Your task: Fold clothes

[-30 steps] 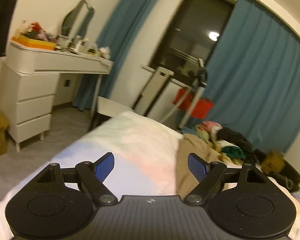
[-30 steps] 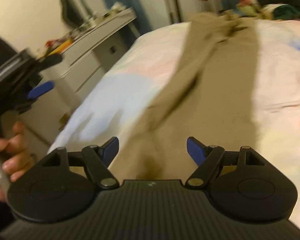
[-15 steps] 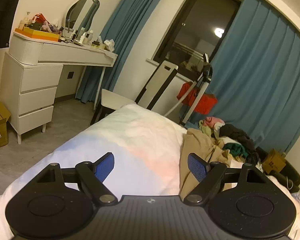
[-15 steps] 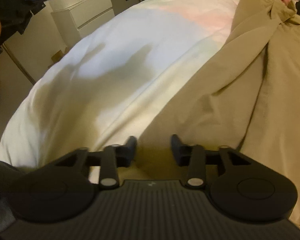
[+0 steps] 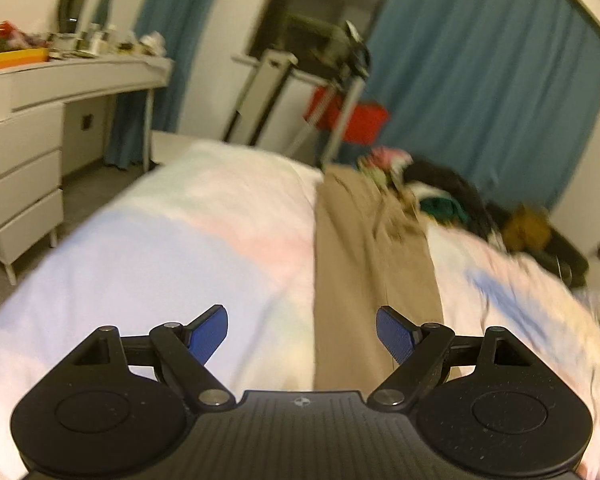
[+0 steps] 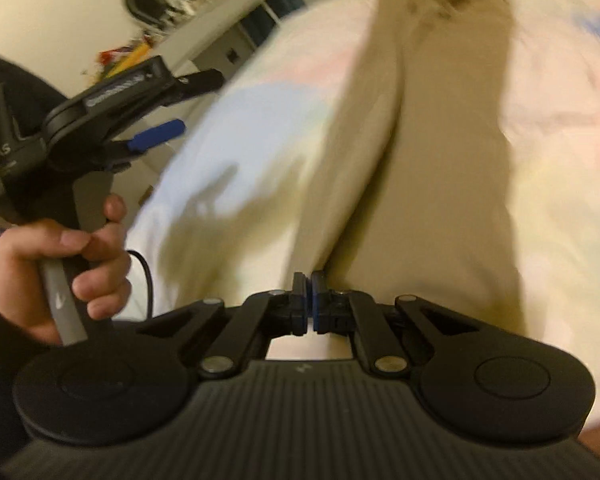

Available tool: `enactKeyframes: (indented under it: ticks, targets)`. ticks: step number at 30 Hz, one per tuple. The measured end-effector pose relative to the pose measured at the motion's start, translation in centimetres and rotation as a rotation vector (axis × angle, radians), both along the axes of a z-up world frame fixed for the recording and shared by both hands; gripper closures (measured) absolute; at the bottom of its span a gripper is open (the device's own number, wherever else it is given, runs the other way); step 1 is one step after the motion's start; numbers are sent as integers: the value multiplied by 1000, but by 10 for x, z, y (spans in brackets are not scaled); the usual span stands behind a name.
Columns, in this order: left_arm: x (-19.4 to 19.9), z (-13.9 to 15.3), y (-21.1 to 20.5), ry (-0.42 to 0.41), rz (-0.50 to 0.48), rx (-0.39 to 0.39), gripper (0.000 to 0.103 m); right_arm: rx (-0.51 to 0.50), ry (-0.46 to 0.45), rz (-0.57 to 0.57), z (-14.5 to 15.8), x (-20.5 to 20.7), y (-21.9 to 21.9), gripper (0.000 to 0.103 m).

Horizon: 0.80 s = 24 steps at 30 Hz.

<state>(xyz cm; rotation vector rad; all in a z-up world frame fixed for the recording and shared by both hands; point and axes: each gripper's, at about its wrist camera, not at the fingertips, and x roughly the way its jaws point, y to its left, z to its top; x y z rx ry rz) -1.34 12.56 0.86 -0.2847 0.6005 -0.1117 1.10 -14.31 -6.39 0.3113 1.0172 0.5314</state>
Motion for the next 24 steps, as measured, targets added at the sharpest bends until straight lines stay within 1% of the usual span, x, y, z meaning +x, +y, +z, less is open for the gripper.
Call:
enactKeyframes:
  ticks: [2, 3, 6, 8, 9, 10, 11, 12, 14, 16, 18, 19, 20, 21, 22, 23, 24]
  targets:
    - [3, -9, -11, 45, -30, 15, 20, 18, 70, -21, -9, -1, -17, 96]
    - [5, -15, -14, 77, -41, 9, 20, 37, 91, -46, -10, -1, -27, 95]
    - [14, -36, -15, 190, -74, -44, 20, 94, 129, -126, -8, 2, -55, 94]
    - [20, -50, -15, 267, -89, -83, 20, 142, 136, -177, -6, 8, -75, 91]
    - [23, -57, -14, 301, -91, -102, 20, 155, 133, -201, -5, 11, -83, 80]
    - [26, -64, -13, 331, -91, -122, 20, 165, 127, -226, -6, 12, -90, 58]
    - [29, -69, -12, 355, -88, -144, 21, 186, 121, -257, -7, 13, -97, 45]
    - [32, -74, -11, 377, -85, -163, 21, 214, 117, -286, -11, 14, -104, 27]
    - [35, -84, -11, 411, -87, -193, 22, 260, 115, -328, -19, 18, -114, 26]
    - [39, -95, -13, 447, -88, -218, 22, 279, 125, -346, -28, 24, -118, 27]
    - [43, -100, -15, 464, -90, -225, 22, 325, 194, -370, -45, 31, -122, 27]
    - [46, -100, -16, 464, -93, -222, 22, 342, 233, -376, -52, 33, -122, 30]
    - [47, -101, -18, 463, -95, -219, 26, 354, 270, -374, -60, 36, -120, 33]
    - [49, -102, -21, 465, -99, -217, 36, 366, 307, -373, -68, 39, -119, 34]
    - [50, -103, -23, 467, -103, -216, 42, 372, 331, -353, -72, 41, -115, 34]
    - [50, -105, -24, 471, -110, -218, 59, 360, 333, -322, -73, 41, -109, 34]
    - [51, -106, -26, 476, -120, -221, 81, 337, 328, -293, -72, 42, -103, 34]
